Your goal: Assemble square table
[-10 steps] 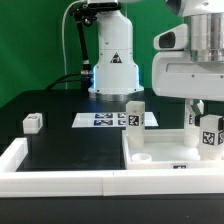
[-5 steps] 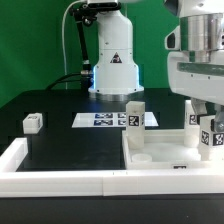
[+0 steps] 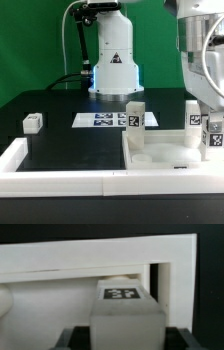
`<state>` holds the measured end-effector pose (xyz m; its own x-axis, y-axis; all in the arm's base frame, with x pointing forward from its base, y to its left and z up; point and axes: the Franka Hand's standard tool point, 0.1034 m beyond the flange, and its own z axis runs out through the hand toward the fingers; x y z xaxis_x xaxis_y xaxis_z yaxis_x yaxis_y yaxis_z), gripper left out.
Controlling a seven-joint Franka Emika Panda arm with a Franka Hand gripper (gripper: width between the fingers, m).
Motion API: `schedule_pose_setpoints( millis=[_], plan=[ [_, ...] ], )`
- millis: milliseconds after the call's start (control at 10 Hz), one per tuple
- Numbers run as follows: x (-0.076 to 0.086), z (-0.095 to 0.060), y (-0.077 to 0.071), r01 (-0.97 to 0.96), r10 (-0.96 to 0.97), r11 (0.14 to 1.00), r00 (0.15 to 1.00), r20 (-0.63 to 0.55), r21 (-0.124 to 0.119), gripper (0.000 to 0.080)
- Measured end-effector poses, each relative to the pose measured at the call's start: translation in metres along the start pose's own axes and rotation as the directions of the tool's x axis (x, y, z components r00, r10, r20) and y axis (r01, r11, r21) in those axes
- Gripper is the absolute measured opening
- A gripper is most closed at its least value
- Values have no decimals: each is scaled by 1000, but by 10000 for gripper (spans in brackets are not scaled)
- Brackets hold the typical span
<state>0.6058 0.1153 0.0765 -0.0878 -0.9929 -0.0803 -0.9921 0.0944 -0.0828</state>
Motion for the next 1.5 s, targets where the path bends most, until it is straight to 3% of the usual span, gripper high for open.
schedule_pose_setpoints(
  millis=[200,400,500,800,1100,1500],
  plan=[
    [0,0,0,-10,10,1000,1000,1,1,294],
    [0,0,0,54,-54,999,999,1,1,604],
    [-1,0,0,93,-93,996,996,1,1,635],
    [-8,2,2,427,-427,904,904,0,7,649],
    [-12,2,4,603,-603,798,798,-3,1,649],
    [-3,1,0,852,-852,524,524,-7,0,649]
  ],
)
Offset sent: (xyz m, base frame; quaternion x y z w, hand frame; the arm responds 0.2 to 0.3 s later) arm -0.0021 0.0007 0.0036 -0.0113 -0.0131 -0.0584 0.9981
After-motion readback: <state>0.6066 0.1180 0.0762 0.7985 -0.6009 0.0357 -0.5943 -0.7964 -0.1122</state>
